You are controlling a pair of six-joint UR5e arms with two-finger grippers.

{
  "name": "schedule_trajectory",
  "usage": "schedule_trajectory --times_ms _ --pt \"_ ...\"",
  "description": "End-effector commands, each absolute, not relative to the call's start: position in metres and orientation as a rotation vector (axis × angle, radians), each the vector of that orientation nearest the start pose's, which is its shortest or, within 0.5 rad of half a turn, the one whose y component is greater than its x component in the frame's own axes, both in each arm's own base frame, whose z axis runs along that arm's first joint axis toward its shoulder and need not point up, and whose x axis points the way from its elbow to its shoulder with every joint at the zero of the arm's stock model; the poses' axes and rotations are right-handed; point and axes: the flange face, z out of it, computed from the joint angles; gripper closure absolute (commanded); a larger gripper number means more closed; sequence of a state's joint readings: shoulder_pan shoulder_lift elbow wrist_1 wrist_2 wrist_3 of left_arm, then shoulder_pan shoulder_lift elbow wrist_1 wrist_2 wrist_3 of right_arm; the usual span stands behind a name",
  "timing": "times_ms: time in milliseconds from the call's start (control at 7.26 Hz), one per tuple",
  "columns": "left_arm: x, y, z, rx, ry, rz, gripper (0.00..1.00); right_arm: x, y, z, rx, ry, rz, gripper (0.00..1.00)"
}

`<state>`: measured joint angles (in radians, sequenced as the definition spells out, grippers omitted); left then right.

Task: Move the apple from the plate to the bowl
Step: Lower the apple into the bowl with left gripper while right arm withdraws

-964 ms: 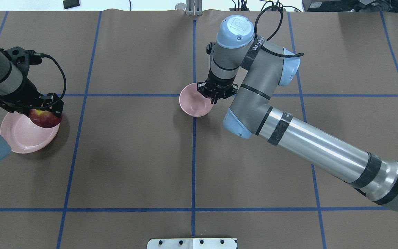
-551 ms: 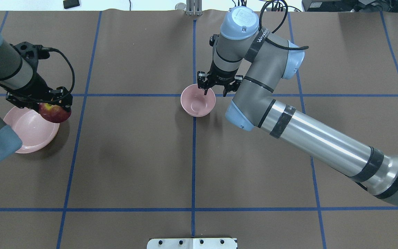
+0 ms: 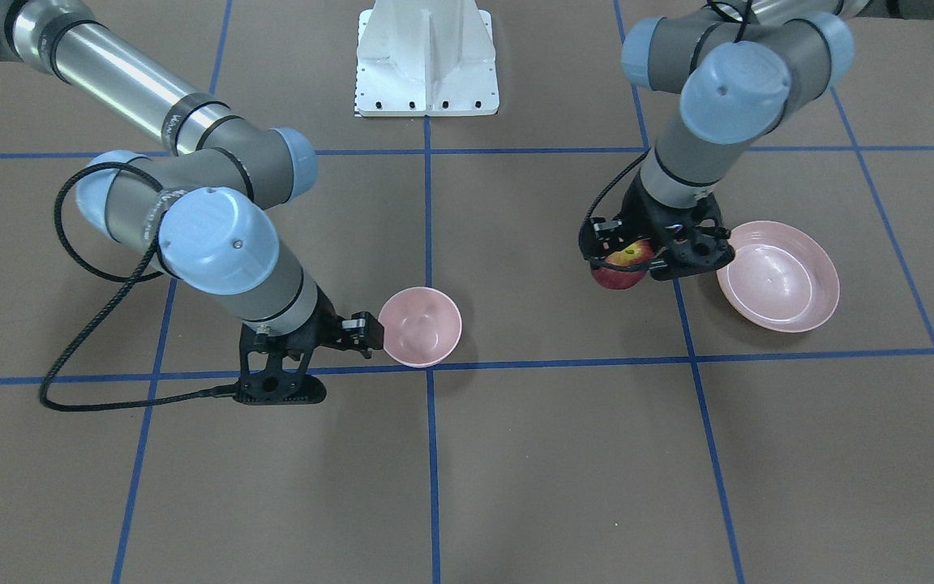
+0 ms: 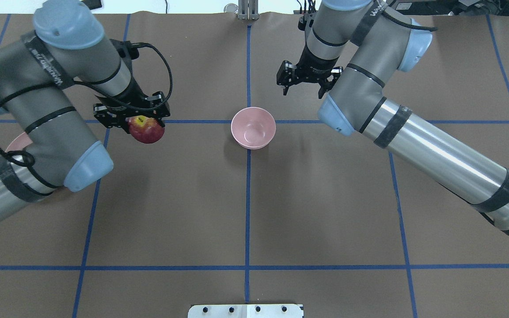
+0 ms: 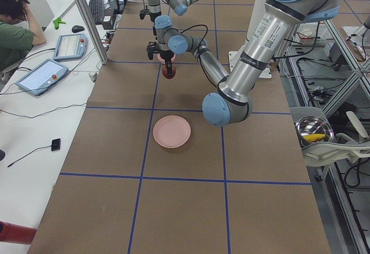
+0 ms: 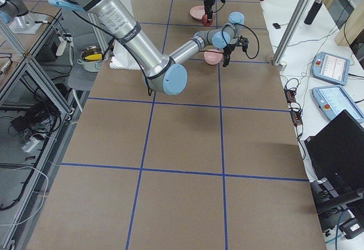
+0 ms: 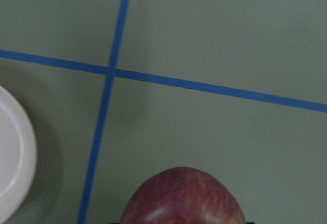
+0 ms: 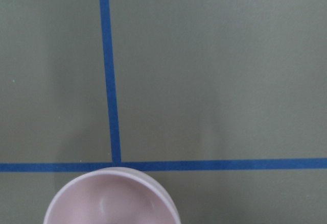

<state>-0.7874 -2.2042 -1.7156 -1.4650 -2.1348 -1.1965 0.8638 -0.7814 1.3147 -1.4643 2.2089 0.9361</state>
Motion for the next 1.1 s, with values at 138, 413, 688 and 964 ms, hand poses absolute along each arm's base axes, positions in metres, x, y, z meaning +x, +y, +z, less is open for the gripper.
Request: schedule_trajectory --times_ms 138,413,688,964 --pt "0.491 -0.541 0.14 -0.145 0.875 -0.256 1.0 -0.343 -0.642 0.346 -0.049 -0.743 -0.08 0.0" --pt "0.514 -0.553 0.111 -0.164 0.869 -0.282 1.0 -0.281 -0.64 0.395 -0.03 -0.717 -0.112 0.0" --pt "0.557 -0.552 0.1 -0.138 0.853 -0.302 1.0 -0.225 -0.645 0.437 -0.01 -0.696 -0.153 0.0" --pt "0.584 -0.567 0.103 -0.136 0.864 -0.305 1.0 -0.2 -0.644 0.459 -0.008 -0.686 -0.161 0.0"
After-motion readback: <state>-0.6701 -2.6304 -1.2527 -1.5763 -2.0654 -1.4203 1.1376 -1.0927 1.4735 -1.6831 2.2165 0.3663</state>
